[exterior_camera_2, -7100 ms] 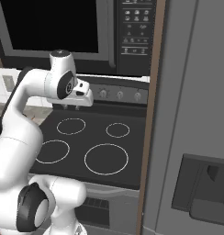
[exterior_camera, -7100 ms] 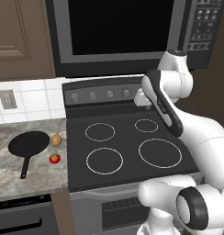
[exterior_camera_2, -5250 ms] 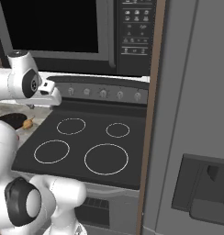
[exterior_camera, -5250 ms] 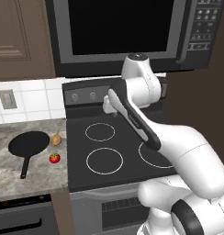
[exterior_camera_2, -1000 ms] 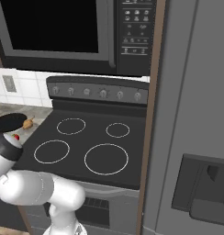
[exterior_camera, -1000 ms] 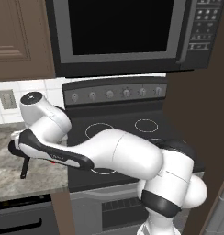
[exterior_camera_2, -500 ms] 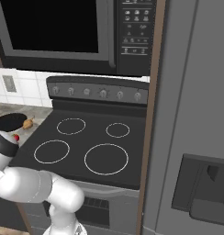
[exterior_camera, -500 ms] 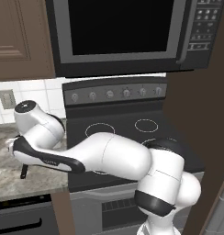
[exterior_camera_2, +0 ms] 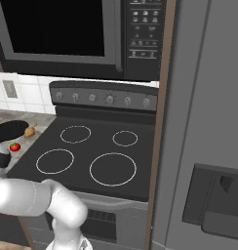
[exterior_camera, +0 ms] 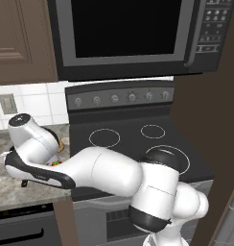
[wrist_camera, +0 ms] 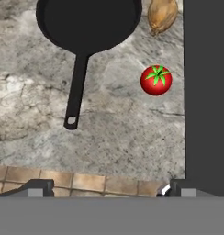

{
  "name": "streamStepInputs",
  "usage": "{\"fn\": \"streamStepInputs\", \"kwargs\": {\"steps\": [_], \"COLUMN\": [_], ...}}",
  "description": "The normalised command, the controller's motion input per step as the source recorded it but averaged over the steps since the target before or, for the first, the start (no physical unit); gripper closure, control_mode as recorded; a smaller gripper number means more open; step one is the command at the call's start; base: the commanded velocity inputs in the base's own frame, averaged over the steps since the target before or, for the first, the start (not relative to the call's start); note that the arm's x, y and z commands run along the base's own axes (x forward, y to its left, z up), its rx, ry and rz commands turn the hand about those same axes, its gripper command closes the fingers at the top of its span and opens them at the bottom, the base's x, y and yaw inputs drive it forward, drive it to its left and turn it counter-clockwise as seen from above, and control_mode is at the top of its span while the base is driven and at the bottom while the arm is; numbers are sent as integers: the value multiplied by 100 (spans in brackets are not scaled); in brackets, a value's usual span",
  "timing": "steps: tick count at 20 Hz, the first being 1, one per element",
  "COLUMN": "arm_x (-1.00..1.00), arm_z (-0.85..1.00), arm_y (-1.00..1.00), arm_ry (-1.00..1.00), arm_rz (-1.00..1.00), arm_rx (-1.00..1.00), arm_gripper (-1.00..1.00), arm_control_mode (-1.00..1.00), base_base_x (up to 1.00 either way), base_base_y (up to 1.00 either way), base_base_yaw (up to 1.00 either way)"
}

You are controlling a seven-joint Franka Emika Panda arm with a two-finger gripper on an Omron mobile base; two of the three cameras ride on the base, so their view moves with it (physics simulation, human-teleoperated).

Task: Place the pan on the front left burner on the stove. Then place the tomato and the onion in the pan and turn on the front left burner.

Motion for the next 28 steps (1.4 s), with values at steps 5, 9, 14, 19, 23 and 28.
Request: {"fn": "streamStepInputs", "kwargs": {"steps": [5, 9, 14, 19, 23, 28], "arm_x": [8, 10, 16, 18, 29, 28], "arm_z": [-23, -22, -21, -21, -23, -19], "arm_y": [21, 18, 15, 16, 13, 10], "arm_ry": [3, 2, 2, 0, 0, 0], "arm_rz": [-3, -3, -3, -2, 0, 0], "arm_rx": [0, 0, 0, 0, 0, 0], "arm_gripper": [-100, -100, -100, -100, -100, -100], "arm_control_mode": [-100, -100, -100, -100, -100, -100], "base_base_x": [0, 0, 0, 0, 0, 0], "base_base_y": [0, 0, 0, 0, 0, 0], "base_base_yaw": [0, 0, 0, 0, 0, 0]}}
